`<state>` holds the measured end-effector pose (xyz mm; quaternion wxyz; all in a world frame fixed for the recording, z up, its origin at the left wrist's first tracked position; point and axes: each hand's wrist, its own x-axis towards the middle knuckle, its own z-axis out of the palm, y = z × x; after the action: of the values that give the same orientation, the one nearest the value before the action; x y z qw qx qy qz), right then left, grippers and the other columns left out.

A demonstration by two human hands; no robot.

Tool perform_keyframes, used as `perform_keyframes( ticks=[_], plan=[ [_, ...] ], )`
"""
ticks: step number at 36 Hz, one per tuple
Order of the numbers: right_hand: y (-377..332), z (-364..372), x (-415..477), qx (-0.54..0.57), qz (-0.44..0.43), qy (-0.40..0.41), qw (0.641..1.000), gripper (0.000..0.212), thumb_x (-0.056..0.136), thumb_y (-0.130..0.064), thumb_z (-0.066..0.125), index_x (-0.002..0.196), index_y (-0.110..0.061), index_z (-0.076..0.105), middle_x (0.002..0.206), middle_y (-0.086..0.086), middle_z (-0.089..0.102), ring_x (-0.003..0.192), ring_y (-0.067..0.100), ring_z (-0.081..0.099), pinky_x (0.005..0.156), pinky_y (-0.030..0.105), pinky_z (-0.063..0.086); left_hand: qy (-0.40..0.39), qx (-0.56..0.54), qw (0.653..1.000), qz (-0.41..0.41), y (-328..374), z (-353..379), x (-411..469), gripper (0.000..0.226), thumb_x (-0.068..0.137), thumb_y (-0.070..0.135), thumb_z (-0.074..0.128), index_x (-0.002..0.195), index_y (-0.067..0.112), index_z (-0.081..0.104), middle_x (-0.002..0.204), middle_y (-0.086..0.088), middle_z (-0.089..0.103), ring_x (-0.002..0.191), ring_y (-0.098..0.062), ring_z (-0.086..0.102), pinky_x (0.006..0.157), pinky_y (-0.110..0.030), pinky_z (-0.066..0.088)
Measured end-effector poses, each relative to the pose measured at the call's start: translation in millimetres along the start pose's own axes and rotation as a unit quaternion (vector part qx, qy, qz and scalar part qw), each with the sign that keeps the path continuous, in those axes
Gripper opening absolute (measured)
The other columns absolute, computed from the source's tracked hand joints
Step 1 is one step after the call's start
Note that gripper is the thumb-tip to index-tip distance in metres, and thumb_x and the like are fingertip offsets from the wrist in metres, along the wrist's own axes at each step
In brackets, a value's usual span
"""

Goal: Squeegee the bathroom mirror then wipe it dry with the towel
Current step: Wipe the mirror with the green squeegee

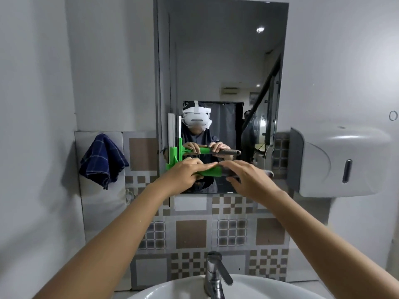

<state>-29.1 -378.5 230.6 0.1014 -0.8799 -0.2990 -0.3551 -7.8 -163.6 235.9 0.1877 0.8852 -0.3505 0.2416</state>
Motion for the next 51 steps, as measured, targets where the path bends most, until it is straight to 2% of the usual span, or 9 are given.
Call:
perform_keyframes(
  ticks=[6, 12, 16, 20, 25, 29, 35, 42, 51],
  plan=[
    [3.3, 6.2, 21.8, 0.027, -0.012, 0.072, 0.997, 0.046, 0.085, -0.01, 0.062, 0.129, -0.013, 0.051, 0.119, 0.009, 0.061, 0.108, 0.029, 0.056, 0.092, 0.039, 0.044, 0.081, 0.074, 0.991, 0.07, 1.3, -14.1, 23.0, 0.051, 0.087, 0.0, 0.055, 0.134, 0.017, 0.047, 0.121, -0.004, 0.061, 0.113, -0.017, 0.051, 0.1, -0.025, 0.036],
    [19.1, -12.0, 63.4, 0.003, -0.036, 0.13, 0.991, 0.046, 0.085, -0.016, 0.064, 0.129, -0.012, 0.052, 0.112, 0.009, 0.061, 0.102, 0.028, 0.056, 0.086, 0.038, 0.042, 0.231, 0.163, 0.955, 0.089, -14.8, -41.9, 54.1, 0.046, 0.082, 0.023, 0.063, 0.124, 0.006, 0.055, 0.119, -0.011, 0.062, 0.113, -0.025, 0.055, 0.096, -0.047, 0.046],
    [26.2, -39.2, 105.2, -0.025, -0.06, 0.155, 0.986, 0.041, 0.089, -0.017, 0.059, 0.129, -0.013, 0.052, 0.105, 0.006, 0.061, 0.092, 0.026, 0.056, 0.076, 0.034, 0.039, 0.329, 0.162, 0.93, 0.035, -27.8, -63.1, 77.0, 0.067, 0.09, 0.048, 0.036, 0.143, 0.007, 0.028, 0.152, -0.007, 0.024, 0.141, -0.02, 0.018, 0.115, -0.031, 0.015],
    [33.1, -72.3, 152.1, -0.086, -0.063, 0.185, 0.977, 0.041, 0.09, -0.021, 0.056, 0.13, -0.016, 0.049, 0.108, 0.007, 0.06, 0.101, 0.028, 0.054, 0.083, 0.039, 0.039, 0.4, 0.05, 0.913, -0.057, -48.3, -69.8, 86.9, 0.072, 0.089, 0.062, 0.013, 0.146, 0.02, -0.001, 0.151, 0.009, -0.008, 0.142, -0.009, -0.008, 0.112, -0.015, -0.007],
    [33.2, -115.5, 204.7, -0.101, -0.061, 0.212, 0.97, 0.041, 0.091, -0.022, 0.052, 0.132, -0.019, 0.047, 0.115, 0.007, 0.058, 0.109, 0.027, 0.052, 0.089, 0.036, 0.034, 0.389, -0.017, 0.913, -0.119, -81.8, -41.0, 87.0, 0.084, 0.081, 0.073, 0.002, 0.145, 0.019, 0.001, 0.15, 0.012, -0.005, 0.141, -0.005, -0.007, 0.112, -0.013, -0.005],
    [28.0, -136.5, 238.2, -0.109, -0.073, 0.214, 0.968, 0.039, 0.093, -0.022, 0.05, 0.132, -0.018, 0.047, 0.118, 0.007, 0.059, 0.111, 0.026, 0.053, 0.094, 0.039, 0.035, 0.336, 0.016, 0.933, -0.13, -107.6, -17.5, 89.5, 0.071, 0.09, 0.063, 0.005, 0.145, 0.02, -0.006, 0.155, 0.003, -0.01, 0.142, -0.009, -0.013, 0.118, -0.038, 0.003],
    [16.5, -142.7, 275.7, -0.125, -0.091, 0.206, 0.966, 0.035, 0.093, -0.021, 0.049, 0.128, -0.019, 0.05, 0.109, 0.007, 0.06, 0.105, 0.027, 0.054, 0.089, 0.037, 0.036, 0.325, 0.088, 0.932, -0.135, -100.1, -11.2, 89.2, 0.074, 0.095, 0.037, 0.042, 0.144, 0.019, -0.011, 0.15, 0.002, -0.026, 0.134, -0.001, -0.03, 0.112, -0.026, -0.004],
    [13.7, -131.4, 298.7, -0.121, -0.093, 0.187, 0.971, 0.036, 0.094, -0.025, 0.048, 0.13, -0.022, 0.047, 0.114, 0.006, 0.06, 0.11, 0.026, 0.053, 0.092, 0.04, 0.036, 0.311, 0.093, 0.937, -0.127, -106.3, -11.7, 87.2, 0.078, 0.095, 0.036, 0.044, 0.144, 0.019, -0.014, 0.151, 0.004, -0.027, 0.134, -0.002, -0.03, 0.111, -0.024, 0.019],
    [11.5, -124.8, 307.6, -0.126, -0.079, 0.158, 0.976, 0.036, 0.095, -0.027, 0.046, 0.132, -0.024, 0.045, 0.117, 0.005, 0.058, 0.112, 0.025, 0.052, 0.094, 0.038, 0.035, 0.301, 0.1, 0.941, -0.123, -104.6, -15.9, 84.0, 0.079, 0.095, 0.036, 0.043, 0.142, 0.02, -0.018, 0.15, 0.005, -0.028, 0.131, 0.003, -0.033, 0.109, -0.025, 0.03]
  ],
)
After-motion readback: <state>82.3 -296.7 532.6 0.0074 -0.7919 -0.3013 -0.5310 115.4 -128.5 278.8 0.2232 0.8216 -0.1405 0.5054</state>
